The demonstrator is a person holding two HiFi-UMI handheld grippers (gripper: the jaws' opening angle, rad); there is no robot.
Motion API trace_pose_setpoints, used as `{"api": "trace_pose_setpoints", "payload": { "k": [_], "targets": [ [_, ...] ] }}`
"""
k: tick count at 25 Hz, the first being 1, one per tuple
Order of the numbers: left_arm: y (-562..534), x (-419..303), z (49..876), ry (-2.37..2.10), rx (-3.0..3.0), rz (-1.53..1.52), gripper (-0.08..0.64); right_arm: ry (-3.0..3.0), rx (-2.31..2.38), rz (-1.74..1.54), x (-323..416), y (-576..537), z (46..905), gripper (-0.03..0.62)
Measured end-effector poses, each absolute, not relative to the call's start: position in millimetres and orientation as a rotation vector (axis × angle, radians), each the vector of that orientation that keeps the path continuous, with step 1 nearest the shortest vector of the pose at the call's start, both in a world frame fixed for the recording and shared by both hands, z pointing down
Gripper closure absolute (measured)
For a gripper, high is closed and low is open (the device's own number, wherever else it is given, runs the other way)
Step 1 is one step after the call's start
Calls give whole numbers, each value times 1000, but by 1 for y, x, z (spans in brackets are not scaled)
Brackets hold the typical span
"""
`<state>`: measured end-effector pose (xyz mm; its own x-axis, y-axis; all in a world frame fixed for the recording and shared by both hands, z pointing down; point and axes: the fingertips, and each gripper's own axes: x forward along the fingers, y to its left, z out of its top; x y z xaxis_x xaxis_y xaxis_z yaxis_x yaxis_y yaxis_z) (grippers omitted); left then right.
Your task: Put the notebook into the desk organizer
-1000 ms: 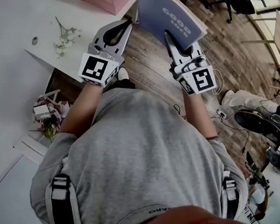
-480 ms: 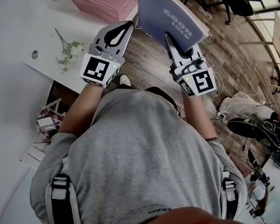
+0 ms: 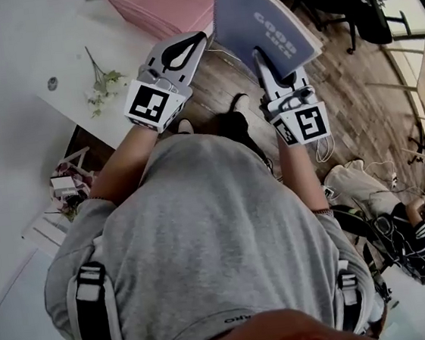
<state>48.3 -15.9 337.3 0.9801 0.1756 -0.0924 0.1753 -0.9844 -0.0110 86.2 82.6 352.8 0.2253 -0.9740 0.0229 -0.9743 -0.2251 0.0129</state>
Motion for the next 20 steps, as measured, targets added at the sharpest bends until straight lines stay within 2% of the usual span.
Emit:
{"api": "trace_pose_setpoints", "payload": {
  "k": [20],
  "targets": [
    [-37, 143, 323, 456, -3041, 84, 540, -2470, 1976, -23, 229, 36, 342, 553]
  ]
}}
